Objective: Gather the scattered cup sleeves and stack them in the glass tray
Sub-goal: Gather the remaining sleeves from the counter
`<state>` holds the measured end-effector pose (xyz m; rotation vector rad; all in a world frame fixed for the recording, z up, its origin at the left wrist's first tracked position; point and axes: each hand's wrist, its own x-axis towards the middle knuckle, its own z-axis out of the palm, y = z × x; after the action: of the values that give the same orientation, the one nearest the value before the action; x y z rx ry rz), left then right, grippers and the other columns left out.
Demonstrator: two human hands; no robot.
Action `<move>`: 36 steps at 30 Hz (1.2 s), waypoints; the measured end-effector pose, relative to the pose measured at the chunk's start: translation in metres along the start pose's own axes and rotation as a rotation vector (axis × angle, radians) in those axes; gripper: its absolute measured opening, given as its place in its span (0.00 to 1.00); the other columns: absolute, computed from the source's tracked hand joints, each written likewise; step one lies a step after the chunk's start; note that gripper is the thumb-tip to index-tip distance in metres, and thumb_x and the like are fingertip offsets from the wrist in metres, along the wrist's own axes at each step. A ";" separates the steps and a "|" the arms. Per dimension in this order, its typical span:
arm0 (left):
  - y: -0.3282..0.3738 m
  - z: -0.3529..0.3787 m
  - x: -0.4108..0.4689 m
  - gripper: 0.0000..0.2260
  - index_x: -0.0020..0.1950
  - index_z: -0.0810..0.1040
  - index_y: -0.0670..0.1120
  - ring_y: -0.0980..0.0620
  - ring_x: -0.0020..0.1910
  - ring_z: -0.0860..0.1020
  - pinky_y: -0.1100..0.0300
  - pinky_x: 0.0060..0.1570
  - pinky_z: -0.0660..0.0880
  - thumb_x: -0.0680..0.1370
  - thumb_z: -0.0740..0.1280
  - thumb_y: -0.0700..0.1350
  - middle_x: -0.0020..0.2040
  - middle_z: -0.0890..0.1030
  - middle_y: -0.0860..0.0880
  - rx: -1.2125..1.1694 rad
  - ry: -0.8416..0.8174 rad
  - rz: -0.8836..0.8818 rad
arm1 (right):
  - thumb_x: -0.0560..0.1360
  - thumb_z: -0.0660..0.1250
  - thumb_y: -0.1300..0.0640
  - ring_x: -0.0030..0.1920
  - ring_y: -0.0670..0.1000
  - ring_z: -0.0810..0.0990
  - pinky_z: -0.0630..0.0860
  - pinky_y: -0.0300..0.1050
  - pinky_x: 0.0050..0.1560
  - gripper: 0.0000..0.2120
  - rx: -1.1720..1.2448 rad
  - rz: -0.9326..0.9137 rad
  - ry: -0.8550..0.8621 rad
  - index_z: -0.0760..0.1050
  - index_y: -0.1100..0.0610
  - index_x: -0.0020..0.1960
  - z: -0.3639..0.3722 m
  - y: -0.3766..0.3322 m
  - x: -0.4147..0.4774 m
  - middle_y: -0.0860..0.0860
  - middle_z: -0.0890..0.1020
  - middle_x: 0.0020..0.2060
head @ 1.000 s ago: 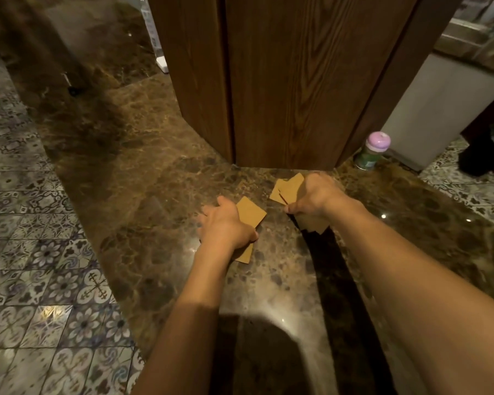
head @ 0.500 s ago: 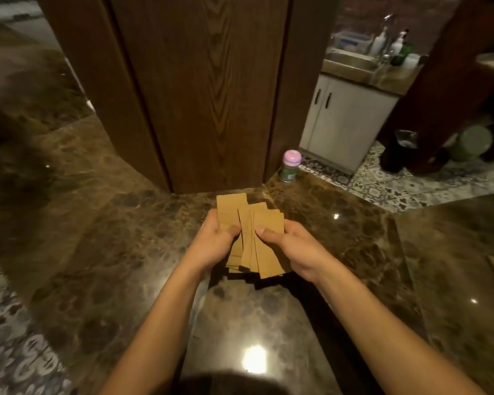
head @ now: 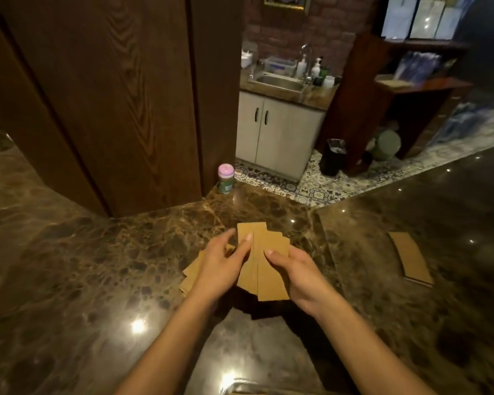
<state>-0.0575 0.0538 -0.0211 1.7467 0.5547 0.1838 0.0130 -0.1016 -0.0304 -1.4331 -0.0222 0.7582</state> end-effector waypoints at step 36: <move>0.081 0.008 -0.086 0.21 0.62 0.77 0.49 0.47 0.52 0.85 0.57 0.45 0.81 0.72 0.74 0.36 0.52 0.86 0.47 -0.576 -0.173 0.166 | 0.66 0.83 0.44 0.44 0.46 0.85 0.84 0.51 0.47 0.19 -0.839 -0.352 0.010 0.81 0.42 0.53 -0.051 -0.097 -0.131 0.47 0.86 0.44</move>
<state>-0.1076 -0.0049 0.0688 1.2282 0.1985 0.2753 -0.0214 -0.2042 0.1017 -2.1446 -0.6323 0.4528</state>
